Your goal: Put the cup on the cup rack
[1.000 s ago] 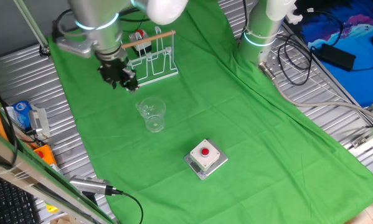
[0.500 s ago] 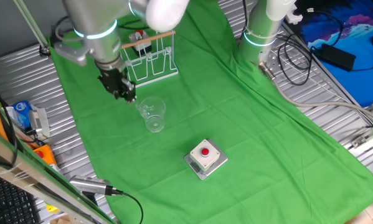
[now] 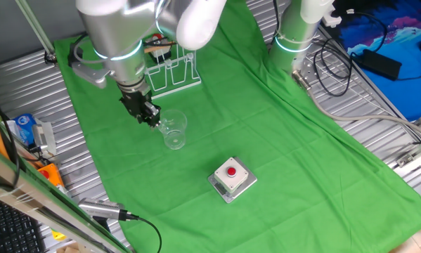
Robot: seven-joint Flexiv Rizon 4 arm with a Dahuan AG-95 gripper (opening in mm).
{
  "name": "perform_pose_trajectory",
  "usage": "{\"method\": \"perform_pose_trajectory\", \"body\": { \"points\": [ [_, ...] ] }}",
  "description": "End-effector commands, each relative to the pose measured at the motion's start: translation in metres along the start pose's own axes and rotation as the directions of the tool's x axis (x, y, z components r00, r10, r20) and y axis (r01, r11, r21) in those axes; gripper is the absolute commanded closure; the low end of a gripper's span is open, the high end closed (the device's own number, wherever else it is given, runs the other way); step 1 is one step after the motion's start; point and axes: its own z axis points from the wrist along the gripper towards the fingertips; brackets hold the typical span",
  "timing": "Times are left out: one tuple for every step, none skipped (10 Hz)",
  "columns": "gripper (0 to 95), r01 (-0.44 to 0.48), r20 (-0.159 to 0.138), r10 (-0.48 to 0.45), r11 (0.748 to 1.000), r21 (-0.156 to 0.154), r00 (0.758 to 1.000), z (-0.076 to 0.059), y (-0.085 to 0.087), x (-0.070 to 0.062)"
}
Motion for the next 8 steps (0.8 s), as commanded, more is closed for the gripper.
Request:
{"method": "perform_pose_trajectory", "body": {
  "points": [
    [57.0,-0.006,0.011,0.006,1.0,-0.019,1.0,0.0029,-0.0003,0.0068],
    [57.0,-0.005,0.006,0.005,1.0,-0.022,1.0,0.0043,-0.0008,0.0095],
    [57.0,-0.008,0.006,0.008,1.0,-0.025,1.0,0.0071,-0.0013,0.0117],
    [57.0,-0.011,0.008,0.011,1.0,-0.026,1.0,0.01,-0.0019,0.0128],
    [57.0,-0.009,0.004,0.009,1.0,-0.025,1.0,0.0107,-0.002,0.0135],
    [57.0,0.003,0.0,-0.003,1.0,-0.024,1.0,0.0106,-0.002,0.0135],
    [57.0,0.02,-0.004,-0.02,1.0,-0.024,1.0,0.0093,-0.0018,0.0136],
    [57.0,0.043,-0.01,-0.043,0.999,-0.024,0.999,0.0077,-0.0019,0.0145]
  ]
}}
